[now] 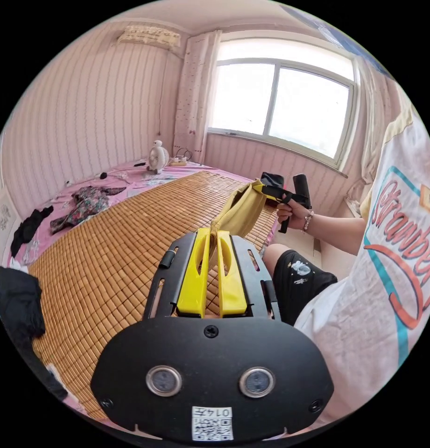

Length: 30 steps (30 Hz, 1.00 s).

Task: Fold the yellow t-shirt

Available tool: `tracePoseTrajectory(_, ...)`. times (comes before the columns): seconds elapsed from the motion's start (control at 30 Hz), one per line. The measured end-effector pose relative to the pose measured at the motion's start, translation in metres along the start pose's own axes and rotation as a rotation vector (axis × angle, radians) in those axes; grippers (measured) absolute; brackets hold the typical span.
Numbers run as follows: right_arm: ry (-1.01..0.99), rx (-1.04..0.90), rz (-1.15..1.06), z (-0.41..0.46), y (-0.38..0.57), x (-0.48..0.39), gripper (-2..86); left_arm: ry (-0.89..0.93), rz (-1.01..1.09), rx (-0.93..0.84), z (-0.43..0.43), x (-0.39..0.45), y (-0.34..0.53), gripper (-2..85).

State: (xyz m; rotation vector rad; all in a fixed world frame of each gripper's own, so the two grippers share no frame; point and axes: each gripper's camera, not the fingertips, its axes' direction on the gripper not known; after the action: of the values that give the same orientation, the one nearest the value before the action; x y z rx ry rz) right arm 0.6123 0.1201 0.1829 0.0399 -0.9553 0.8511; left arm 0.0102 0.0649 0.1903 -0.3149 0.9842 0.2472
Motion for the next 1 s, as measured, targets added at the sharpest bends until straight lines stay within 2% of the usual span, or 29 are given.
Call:
tracePoseTrajectory(0.17, 0.123, 0.137, -0.092, -0.130, -0.025, -0.001, 2.4, 0.241, 0.193, 0.046, 0.068, 0.073, -0.080, 0.6)
tracePoseTrajectory(0.37, 0.408, -0.073, -0.225, -0.213, -0.133, 0.030, 3.5, 0.394, 0.303, 0.087, 0.182, 0.142, -0.186, 1.8)
tracePoseTrajectory(0.43, 0.474, -0.127, -0.138, -0.218, -0.180, 0.069, 3.8, 0.413, 0.251, 0.070, 0.227, 0.149, -0.219, 3.2)
tracePoseTrajectory(0.5, 0.646, -0.157, 0.001, -0.210, -0.232, 0.129, 5.5, 0.405, 0.186, 0.045, 0.277, 0.149, -0.248, 4.7)
tracePoseTrajectory(0.6, 0.860, -0.210, 0.195, -0.188, -0.243, 0.202, 9.1, 0.274, 0.073, -0.034, 0.354, 0.139, -0.271, 7.1)
tracePoseTrajectory(0.67, 0.962, -0.280, 0.253, -0.179, -0.222, 0.226, 11.3, 0.250, 0.009, -0.205, 0.390, 0.120, -0.267, 7.5)
tracePoseTrajectory(0.73, 0.985, -0.314, 0.223, -0.173, -0.182, 0.229, 13.5, 0.228, 0.002, -0.225, 0.382, 0.104, -0.246, 6.7)
tracePoseTrajectory(0.77, 0.975, -0.333, 0.205, -0.170, -0.149, 0.225, 15.0, 0.218, 0.019, -0.217, 0.365, 0.096, -0.226, 6.2)
tracePoseTrajectory(0.87, 0.980, -0.350, 0.141, -0.160, -0.039, 0.178, 10.6, 0.173, 0.056, -0.266, 0.303, 0.080, -0.163, 4.9)
tracePoseTrajectory(0.93, 0.963, -0.340, 0.149, -0.153, 0.034, 0.137, 8.0, 0.154, 0.039, -0.305, 0.257, 0.073, -0.123, 4.2)
tracePoseTrajectory(1.0, 1.001, -0.416, 0.210, -0.135, 0.122, 0.080, 4.5, 0.107, -0.004, -0.339, 0.206, 0.069, -0.087, 3.2)
